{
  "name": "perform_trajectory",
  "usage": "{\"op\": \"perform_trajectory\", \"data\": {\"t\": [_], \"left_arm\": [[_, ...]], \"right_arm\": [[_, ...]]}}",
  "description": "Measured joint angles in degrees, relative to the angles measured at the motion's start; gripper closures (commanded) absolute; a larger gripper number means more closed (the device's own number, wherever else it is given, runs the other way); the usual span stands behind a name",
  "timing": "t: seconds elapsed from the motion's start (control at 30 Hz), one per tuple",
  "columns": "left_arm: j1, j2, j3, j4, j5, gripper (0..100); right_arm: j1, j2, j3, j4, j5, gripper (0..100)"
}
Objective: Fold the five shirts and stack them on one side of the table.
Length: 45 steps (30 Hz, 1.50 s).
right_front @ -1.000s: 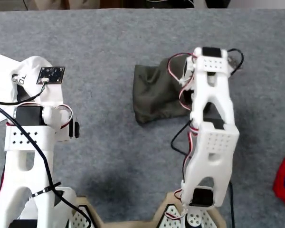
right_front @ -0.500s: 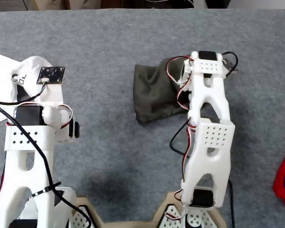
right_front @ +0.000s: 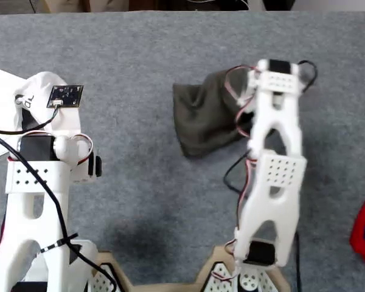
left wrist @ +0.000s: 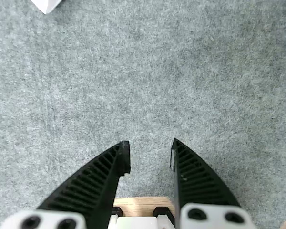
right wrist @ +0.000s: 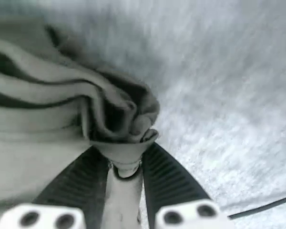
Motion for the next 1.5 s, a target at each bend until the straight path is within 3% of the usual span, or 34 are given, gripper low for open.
{"op": "perform_trajectory", "data": {"t": [0.3,0.7,0.97,1.2,1.5], "left_arm": [[0.0,0.0,0.0,0.0,0.0,84],[0.0,0.0,0.0,0.0,0.0,84],[0.0,0.0,0.0,0.0,0.0,84],[0.0,0.0,0.2,0.7,0.0,84],[0.0,0.0,0.3,0.7,0.0,84]], "right_arm": [[15.9,0.0,-22.1,2.1,8.0,99.5],[41.8,-1.2,-26.3,2.1,17.3,99.5],[52.0,-12.1,-21.3,2.1,23.4,99.5],[60.6,-12.8,-21.2,2.1,27.5,99.4],[68.8,-12.8,-33.2,2.2,27.8,99.4]]}}
